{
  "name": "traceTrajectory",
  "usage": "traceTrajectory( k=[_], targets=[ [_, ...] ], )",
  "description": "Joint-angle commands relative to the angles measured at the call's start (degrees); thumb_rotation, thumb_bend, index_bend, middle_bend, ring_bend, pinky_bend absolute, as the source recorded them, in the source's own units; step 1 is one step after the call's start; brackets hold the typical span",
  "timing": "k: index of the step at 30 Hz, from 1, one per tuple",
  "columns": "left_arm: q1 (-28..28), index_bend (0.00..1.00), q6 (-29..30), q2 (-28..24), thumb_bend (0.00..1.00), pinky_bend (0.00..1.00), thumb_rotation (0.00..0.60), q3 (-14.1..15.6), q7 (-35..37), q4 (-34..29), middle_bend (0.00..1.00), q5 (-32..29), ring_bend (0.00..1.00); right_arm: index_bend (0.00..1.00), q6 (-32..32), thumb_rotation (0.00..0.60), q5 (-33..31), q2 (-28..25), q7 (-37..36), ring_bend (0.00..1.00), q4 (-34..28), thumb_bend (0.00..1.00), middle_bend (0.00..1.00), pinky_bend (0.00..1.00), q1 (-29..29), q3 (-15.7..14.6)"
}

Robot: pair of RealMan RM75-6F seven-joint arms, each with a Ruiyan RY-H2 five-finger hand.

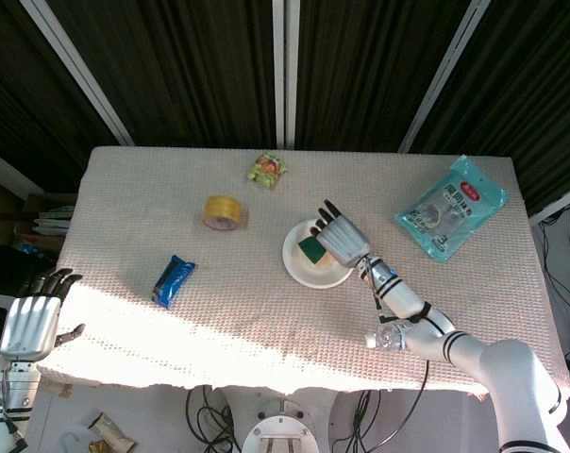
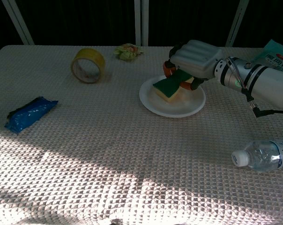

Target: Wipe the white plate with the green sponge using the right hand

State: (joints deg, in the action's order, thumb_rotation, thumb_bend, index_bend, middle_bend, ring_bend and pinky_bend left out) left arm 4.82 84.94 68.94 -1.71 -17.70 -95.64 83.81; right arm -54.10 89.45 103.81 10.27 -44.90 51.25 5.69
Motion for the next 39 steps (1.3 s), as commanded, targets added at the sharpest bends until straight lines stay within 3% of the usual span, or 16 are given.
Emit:
traceTrajectory(
  k=[1, 11, 20, 26, 32, 39],
  targets=[
    [0.00, 0.25, 0.28, -0.03, 0.09, 0.20, 0.600, -0.03, 0.27, 0.09, 0.20, 0.35, 0.15, 0.63, -1.37, 0.600, -0.27, -1.98, -1.22, 0.17, -2.63, 0.39, 0.40, 0.11, -0.75, 0.16],
    [-0.15, 0.25, 0.27, 0.18, 0.09, 0.20, 0.600, 0.06, 0.30, 0.25, 0.20, 0.12, 0.15, 0.63, 4.42, 0.600, -1.64, 0.01, 3.45, 0.17, -1.75, 0.40, 0.39, 0.11, 0.02, -1.62],
    [-0.46, 0.25, 0.91, -0.08, 0.09, 0.20, 0.600, 0.14, 0.30, -0.05, 0.20, 0.51, 0.15, 0.63, 0.74, 0.600, -0.37, 0.38, 0.90, 0.18, -3.79, 0.40, 0.40, 0.11, 0.89, -0.73],
    [-0.45, 0.25, 0.76, 0.04, 0.09, 0.20, 0.600, 0.14, 0.15, -0.06, 0.20, 0.39, 0.15, 0.63, 2.35, 0.600, -2.08, -0.04, 1.92, 0.18, -3.19, 0.40, 0.40, 0.11, 1.57, 0.45],
    [-0.40, 0.25, 0.66, 0.02, 0.09, 0.20, 0.600, 0.15, 0.13, -0.06, 0.20, 0.45, 0.15, 0.63, 5.37, 0.600, -1.47, 1.92, 5.33, 0.18, -0.65, 0.40, 0.40, 0.10, 3.33, -0.83],
    [-0.62, 0.25, 0.77, 0.14, 0.09, 0.20, 0.600, 0.15, 0.69, 0.33, 0.20, 0.22, 0.15, 0.63, 2.45, 0.600, -0.46, 0.92, 6.16, 0.18, -0.88, 0.40, 0.40, 0.10, 3.16, -0.95]
  ],
)
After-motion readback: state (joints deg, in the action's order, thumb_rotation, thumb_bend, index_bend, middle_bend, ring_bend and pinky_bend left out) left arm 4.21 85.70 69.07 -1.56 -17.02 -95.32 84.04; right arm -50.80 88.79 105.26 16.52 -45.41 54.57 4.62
